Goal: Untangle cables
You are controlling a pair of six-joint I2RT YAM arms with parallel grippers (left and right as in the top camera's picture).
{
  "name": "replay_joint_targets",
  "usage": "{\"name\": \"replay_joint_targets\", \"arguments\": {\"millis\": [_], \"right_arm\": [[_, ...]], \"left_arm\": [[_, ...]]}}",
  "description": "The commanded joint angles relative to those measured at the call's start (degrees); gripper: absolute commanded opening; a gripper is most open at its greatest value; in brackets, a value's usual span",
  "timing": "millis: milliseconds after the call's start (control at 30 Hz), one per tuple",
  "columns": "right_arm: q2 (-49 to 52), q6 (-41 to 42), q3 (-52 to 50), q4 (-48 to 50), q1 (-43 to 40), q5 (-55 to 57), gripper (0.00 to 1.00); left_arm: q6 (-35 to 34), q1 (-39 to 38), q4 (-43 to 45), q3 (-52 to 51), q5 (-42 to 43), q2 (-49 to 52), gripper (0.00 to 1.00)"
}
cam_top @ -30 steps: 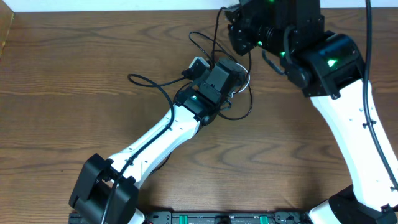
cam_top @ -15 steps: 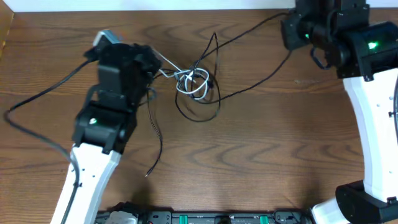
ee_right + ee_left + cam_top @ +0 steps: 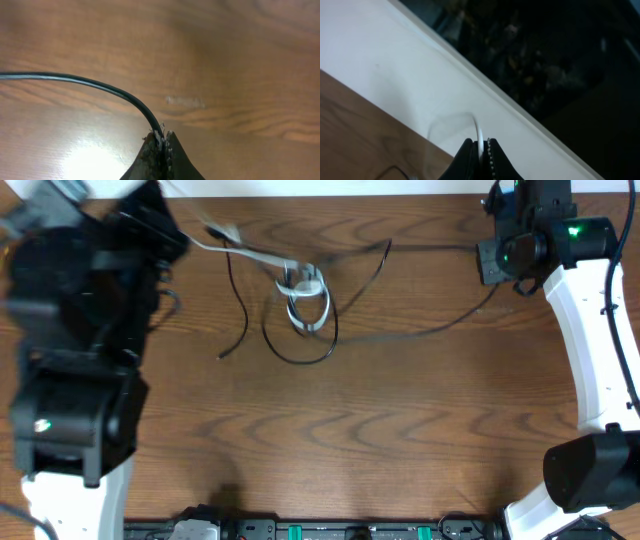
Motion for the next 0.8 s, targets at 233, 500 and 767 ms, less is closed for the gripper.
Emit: {"name": "replay_joint_targets", "arguments": {"millis": [233, 500, 767], "right_arm": [[-0.72, 0.90, -5.62, 3.15, -9.05, 0.87, 0.01], [-0.70, 0.90, -5.62, 3.58, -13.86, 0.87, 0.01], [-0.72, 0.92, -5.62, 3.58, -21.16, -4.11, 0.01]], "left_arm": [[3.85, 11.54, -4.42, 10.82, -1.03, 2.58, 0.08], [6.80, 30.60, -4.66, 24.63, -1.01, 4.83, 0.08], [9.53, 31.71, -5.60, 28.04, -3.26, 6.99, 0.08]]}}
